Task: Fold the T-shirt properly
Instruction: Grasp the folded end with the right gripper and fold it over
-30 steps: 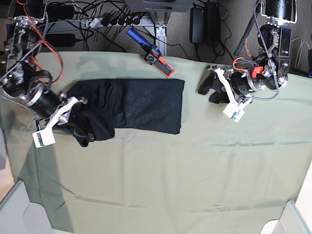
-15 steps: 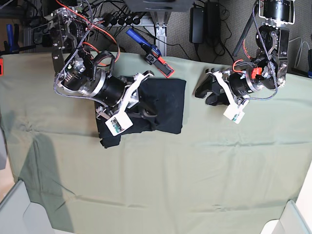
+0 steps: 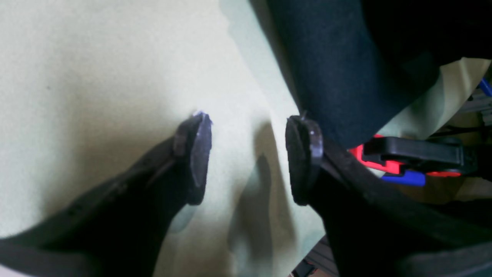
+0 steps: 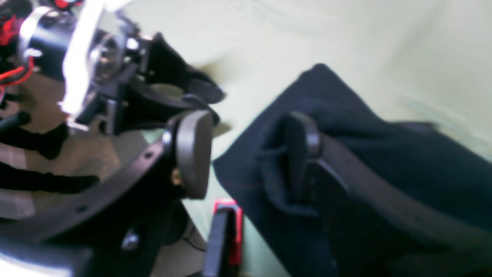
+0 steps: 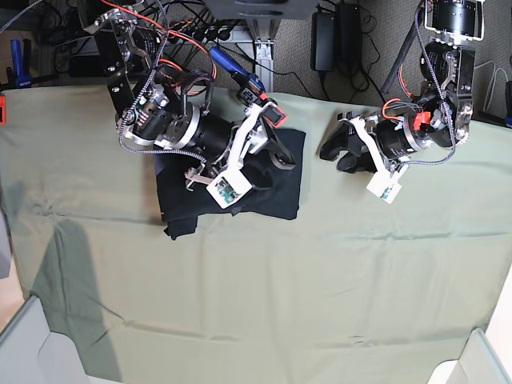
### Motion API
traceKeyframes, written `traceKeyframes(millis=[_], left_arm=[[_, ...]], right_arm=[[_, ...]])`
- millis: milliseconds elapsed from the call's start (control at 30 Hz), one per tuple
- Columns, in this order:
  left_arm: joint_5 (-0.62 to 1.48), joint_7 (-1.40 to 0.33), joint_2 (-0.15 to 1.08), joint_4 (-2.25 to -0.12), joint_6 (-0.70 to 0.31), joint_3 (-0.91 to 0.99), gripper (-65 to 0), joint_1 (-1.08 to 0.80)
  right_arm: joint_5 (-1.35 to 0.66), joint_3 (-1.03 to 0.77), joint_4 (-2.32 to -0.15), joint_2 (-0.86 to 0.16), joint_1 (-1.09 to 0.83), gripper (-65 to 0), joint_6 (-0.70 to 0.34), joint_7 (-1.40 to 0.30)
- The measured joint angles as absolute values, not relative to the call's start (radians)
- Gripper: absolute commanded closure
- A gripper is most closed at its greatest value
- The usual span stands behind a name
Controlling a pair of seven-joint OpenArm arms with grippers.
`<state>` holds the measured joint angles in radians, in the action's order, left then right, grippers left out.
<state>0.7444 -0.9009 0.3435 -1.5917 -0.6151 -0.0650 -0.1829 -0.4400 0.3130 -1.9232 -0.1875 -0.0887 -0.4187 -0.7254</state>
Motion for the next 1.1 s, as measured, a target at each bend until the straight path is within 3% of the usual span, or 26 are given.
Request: traceKeyframes(millis=[500, 533, 633, 667, 1100], left_arm=[[0.760, -0.909, 0.370, -1.592, -0.615, -0.067, -34.9, -0.180], [0.762, -0.908, 0.374, -1.592, -0.615, -0.067, -34.9, -0.180], [0.764, -0.908, 0.385, -1.592, -0.616, -0.068, -34.9, -0.180], [0.764, -0.908, 0.385, -1.592, -0.616, -0.068, -34.9, -0.180], [0.763, -0.908, 0.385, -1.592, -0.616, -0.068, -34.9, -0.180]], right_arm=[[-0.525, 0.330, -1.923, -0.101, -0.049, -29.9, -0.419, -0.726], [-0.523, 0.329, -1.923, -0.101, -0.041, -25.8, -0.419, -0.727], [-0.511, 0.301, -1.924, -0.099, -0.015, -2.1, -0.419, -0.727], [-0.511, 0.280, -1.927, -0.099, -0.007, 0.0, -0.419, -0.727], [-0.521, -0.049, -1.932, -0.133, 0.019, 0.0, -0.419, -0.834]])
